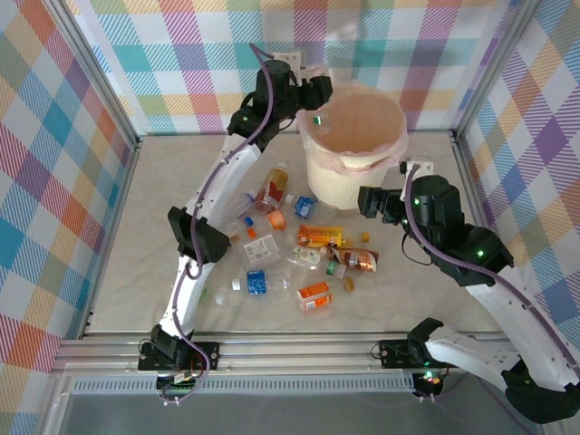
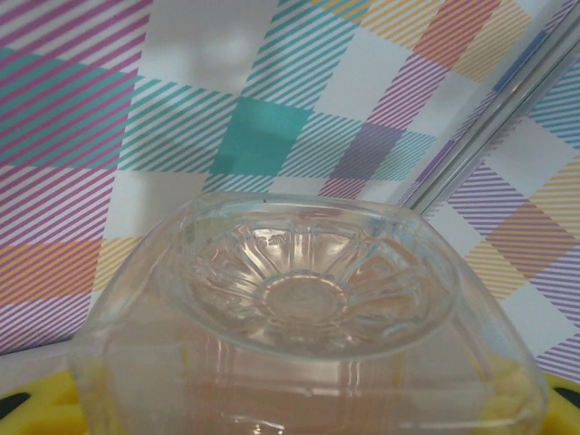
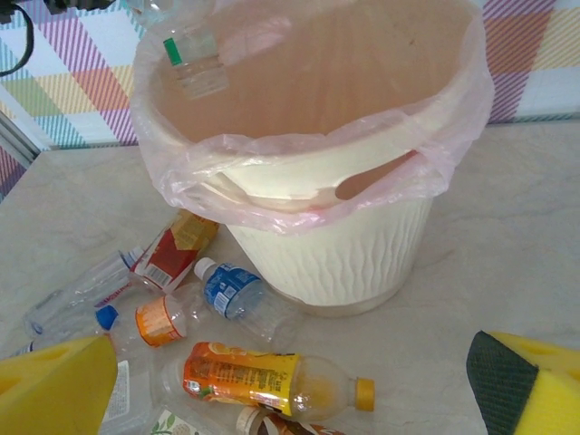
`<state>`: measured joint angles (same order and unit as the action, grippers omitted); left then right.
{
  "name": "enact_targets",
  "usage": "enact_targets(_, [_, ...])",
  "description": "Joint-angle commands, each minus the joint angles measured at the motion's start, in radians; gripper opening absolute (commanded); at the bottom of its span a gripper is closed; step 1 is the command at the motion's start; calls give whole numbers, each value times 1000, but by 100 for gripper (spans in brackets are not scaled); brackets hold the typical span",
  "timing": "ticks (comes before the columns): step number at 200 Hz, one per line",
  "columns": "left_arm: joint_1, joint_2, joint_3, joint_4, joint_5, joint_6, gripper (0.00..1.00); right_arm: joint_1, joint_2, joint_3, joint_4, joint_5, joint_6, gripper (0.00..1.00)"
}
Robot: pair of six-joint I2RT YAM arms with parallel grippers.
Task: Put the plastic bottles in the bin
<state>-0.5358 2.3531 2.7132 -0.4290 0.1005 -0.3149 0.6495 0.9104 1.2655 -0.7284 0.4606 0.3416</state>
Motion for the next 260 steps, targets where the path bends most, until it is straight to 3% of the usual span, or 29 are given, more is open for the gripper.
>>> enact_targets(1, [-10, 29, 37, 89, 41, 20, 20, 5, -29, -19, -15, 41, 30, 100])
enact_targets(114, [-38, 136, 37, 87, 113, 99, 34, 5, -32, -79, -79, 151, 163, 100])
enact_targets(126, [-38, 141, 36, 91, 119, 99, 43, 5, -30, -85, -94, 161, 182, 100])
enact_targets(147, [-39, 138, 37, 104, 120, 100, 70, 5, -30, -98, -103, 166, 198, 100])
enact_targets(186, [-39, 107, 37, 113, 124, 99, 100, 4, -18, -110, -120, 177, 228, 100])
enact_targets(260, [-39, -43, 37, 37, 82, 119, 100, 4, 27, -137, -183, 167, 310, 100])
